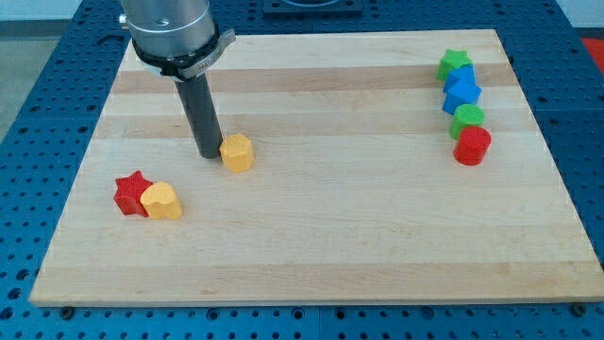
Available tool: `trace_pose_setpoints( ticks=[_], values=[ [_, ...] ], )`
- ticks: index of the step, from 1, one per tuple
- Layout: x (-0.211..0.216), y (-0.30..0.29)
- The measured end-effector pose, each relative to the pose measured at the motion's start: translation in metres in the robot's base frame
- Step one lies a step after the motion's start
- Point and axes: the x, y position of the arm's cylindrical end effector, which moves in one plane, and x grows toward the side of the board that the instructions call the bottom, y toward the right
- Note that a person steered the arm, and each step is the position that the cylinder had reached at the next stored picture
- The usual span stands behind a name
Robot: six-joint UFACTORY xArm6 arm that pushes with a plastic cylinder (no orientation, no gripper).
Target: Move the yellow hexagon to the right side
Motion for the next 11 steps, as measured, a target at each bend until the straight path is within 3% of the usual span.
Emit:
trace_pose_setpoints(
  ticks=[7,10,11],
  values=[
    [0.0,-0.063],
    [0.0,0.022],
    [0.0,0.023]
  ],
)
